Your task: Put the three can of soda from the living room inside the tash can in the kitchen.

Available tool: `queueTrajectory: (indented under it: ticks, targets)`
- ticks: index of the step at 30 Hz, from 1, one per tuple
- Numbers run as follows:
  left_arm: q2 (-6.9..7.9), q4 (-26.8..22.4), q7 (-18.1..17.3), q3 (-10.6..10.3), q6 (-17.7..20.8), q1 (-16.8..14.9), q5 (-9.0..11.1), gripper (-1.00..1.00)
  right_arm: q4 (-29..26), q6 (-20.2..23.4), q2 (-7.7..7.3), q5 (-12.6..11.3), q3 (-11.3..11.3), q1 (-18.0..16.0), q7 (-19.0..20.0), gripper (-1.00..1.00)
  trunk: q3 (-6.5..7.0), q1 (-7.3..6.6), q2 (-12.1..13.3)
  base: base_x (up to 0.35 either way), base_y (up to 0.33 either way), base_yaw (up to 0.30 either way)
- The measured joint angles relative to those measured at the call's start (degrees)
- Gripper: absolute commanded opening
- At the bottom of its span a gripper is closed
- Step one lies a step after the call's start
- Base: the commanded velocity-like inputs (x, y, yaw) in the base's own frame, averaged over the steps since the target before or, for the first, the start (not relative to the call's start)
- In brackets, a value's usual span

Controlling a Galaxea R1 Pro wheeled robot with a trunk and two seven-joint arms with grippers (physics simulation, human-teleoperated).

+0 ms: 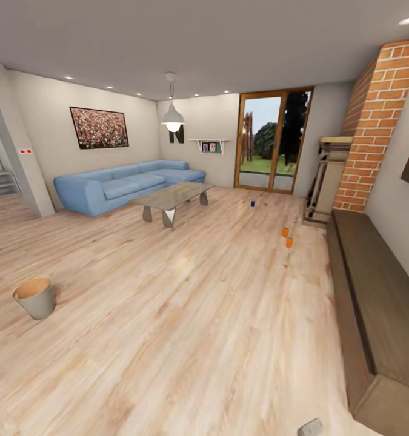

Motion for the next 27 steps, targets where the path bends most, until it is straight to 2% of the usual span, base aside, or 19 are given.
queueTrajectory:
  ticks: [7,27]
  targets:
    - [-0.02,0.0,0.0,0.0,0.0,0.0,0.0,1.00,0.0,0.0,0.00,0.0,0.0,0.0,0.0,1.00,-0.22,0.00,0.0,0.336,0.071,0.245]
    - [0.00,0.0,0.0,0.0,0.0,0.0,0.0,1.00,0.0,0.0,0.00,0.0,0.0,0.0,-0.1,1.00,-0.86,0.00,0.0,0.343,0.002,0.245]
